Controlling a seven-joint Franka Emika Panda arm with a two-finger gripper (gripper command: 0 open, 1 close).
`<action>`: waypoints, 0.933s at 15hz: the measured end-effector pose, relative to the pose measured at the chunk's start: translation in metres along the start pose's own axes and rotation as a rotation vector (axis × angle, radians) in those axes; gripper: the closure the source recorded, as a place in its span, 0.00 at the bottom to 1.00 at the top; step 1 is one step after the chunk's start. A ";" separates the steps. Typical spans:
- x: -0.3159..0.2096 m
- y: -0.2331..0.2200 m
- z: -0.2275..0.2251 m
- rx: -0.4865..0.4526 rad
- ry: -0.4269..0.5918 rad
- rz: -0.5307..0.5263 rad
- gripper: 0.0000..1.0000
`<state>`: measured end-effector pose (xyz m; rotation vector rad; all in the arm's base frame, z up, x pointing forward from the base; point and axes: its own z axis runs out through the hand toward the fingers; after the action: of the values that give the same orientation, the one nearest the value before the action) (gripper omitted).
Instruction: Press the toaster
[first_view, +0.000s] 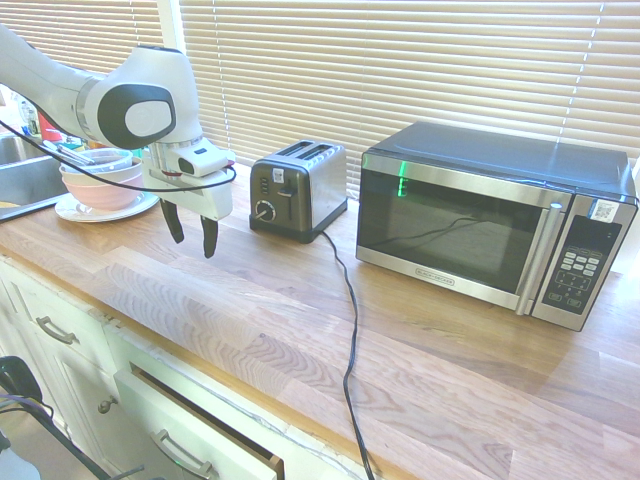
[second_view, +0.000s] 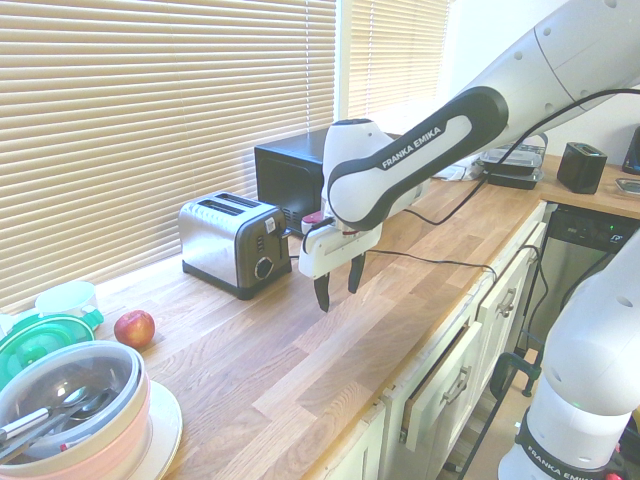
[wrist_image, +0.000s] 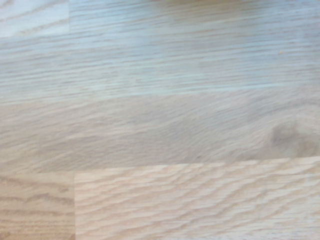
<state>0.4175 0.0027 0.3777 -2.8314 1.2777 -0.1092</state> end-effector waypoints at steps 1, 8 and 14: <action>0.005 -0.001 -0.003 0.013 0.010 0.007 0.00; 0.089 -0.034 -0.045 0.085 0.057 0.046 0.00; 0.131 -0.052 -0.082 0.135 0.082 0.058 0.00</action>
<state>0.5361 -0.0611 0.4689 -2.7005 1.3124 -0.3008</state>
